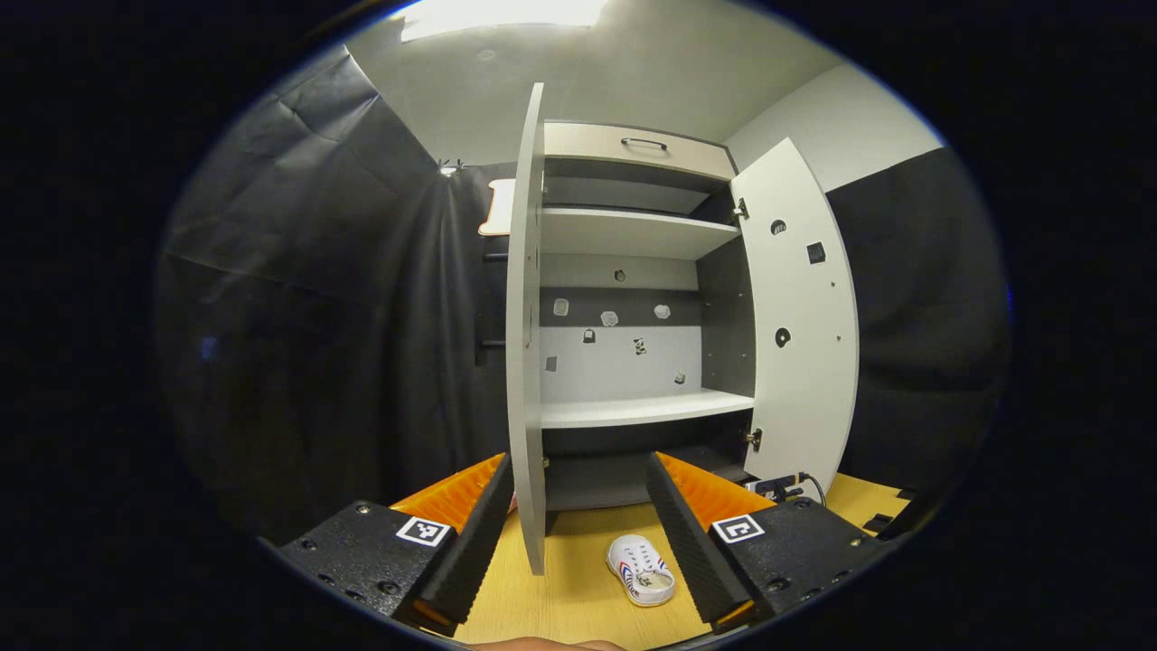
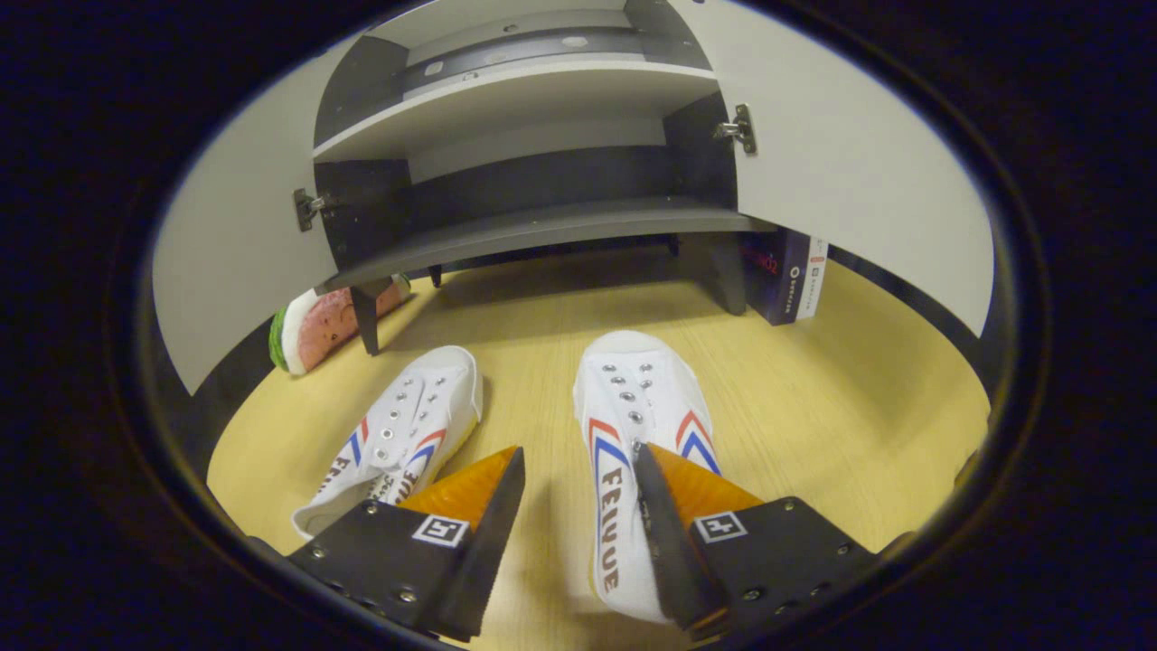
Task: Grab one shoe with the right hand and put it into the shoe cabinet, grab the other shoe with the left hand and put it into the shoe cabinet; then close the right door with the right hand and the left door with the left hand.
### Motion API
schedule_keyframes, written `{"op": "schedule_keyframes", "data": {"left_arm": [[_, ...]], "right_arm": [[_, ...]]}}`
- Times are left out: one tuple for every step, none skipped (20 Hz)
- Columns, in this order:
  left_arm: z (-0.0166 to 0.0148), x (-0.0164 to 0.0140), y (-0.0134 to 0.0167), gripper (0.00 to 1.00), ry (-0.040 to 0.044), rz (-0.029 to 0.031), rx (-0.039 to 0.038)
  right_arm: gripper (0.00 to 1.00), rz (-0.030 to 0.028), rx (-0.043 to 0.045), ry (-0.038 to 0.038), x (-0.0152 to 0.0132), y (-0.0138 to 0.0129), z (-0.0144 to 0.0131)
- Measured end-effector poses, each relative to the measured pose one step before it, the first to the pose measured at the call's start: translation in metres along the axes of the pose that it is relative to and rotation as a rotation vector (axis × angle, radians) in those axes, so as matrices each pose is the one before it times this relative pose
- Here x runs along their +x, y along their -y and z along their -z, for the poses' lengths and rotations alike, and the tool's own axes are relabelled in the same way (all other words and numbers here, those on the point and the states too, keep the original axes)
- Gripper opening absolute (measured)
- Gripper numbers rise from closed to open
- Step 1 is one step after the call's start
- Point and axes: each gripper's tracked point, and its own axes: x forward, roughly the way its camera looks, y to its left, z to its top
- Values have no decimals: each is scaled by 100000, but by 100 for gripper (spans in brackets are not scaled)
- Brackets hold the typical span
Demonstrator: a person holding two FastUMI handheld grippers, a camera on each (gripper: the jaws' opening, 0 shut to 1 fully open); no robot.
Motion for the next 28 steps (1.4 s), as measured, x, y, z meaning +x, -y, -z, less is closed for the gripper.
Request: {"op": "schedule_keyframes", "data": {"left_arm": [[202, 79, 240, 90, -336, 630, -5], [208, 85, 169, 90, -227, 436, 242], [154, 87, 135, 90, 1, -97, 676], [301, 33, -47, 90, -546, -397, 377], [224, -29, -34, 90, -650, -629, -368], [53, 0, -170, 90, -217, -1464, -1869], [-227, -10, -25, 90, 655, -631, -1750], [-108, -67, 213, 92, 785, 308, -490], [-43, 0, 38, 90, 417, -38, -10], [120, 14, 70, 92, -128, 73, -199], [249, -39, 366, 90, -664, 1186, 263], [368, 12, 329, 90, -746, 1335, 251], [244, 121, 221, 92, -855, 699, 7], [247, 150, 103, 90, -634, 370, -357], [184, 182, 141, 90, -641, 471, -186], [251, 215, 48, 90, -798, 39, -38], [248, 118, -76, 92, -768, -176, 109], [203, 52, -62, 90, -230, 131, -36], [80, 112, -13, 90, -50, 157, 152], [152, 50, -113, 90, -88, -134, 143], [52, 30, -123, 90, -190, -40, 10], [120, -46, -78, 90, -151, -167, -38], [56, -36, -176, 90, 27, -257, 259], [122, -32, -166, 90, 103, -141, 492], [111, -87, -189, 90, -11, -253, 478], [141, -109, -123, 90, 130, -132, 231], [52, -66, 64, 90, 258, 264, 50], [146, -97, 114, 90, 63, 409, -393]], "right_arm": [[76, 401, -608, 476, 159, -19, -34], [76, 3047, -1796, 1510, 632, 536, -88], [58, 2034, -686, 819, 46, 1071, -202], [40, 101, 2694, 1963, 246, -341, -326], [34, -589, 1717, -1397, -188, 44, 389], [33, 13, 1176, -535, 169, 109, 101], [34, 34, -51, -1326, -12, 49, 123], [30, -69, -3090, -684, -21, 135, 55], [31, -360, -3855, 394, -107, -57, 32], [31, -1356, -2333, 1841, -168, -113, -305], [31, -1001, 786, 1943, 166, -145, -325], [33, 1371, 1599, -306, 13, 76, 198], [33, 2434, 1553, 594, 250, 323, -11], [30, 1437, 2266, -934, 200, 208, 106], [27, -155, 2048, -674, -109, -103, -73], [27, -1762, 1120, -330, 121, 48, -65], [27, -2187, 3219, -344, 111, 2, 15], [28, -2392, 3422, -109, -127, -327, -10], [27, -3222, 3174, -231, 556, 79, 35], [15, -4127, 2136, -148, -485, -108, 18], [15, -1508, 3321, -1809, -1051, 150, -360], [2, -2048, 1969, 353, 1004, -153, 352], [1, -1849, 1206, 693, -520, 131, -47], [1, -813, 753, 238, -536, 95, 20], [2, 26, -291, 771, -619, 193, 178], [1, 128, -1459, 478, -912, 41, 332], [1, -187, -819, 507, -666, -79, -29], [1, -507, 45, 966, -800, -136, -307]]}}
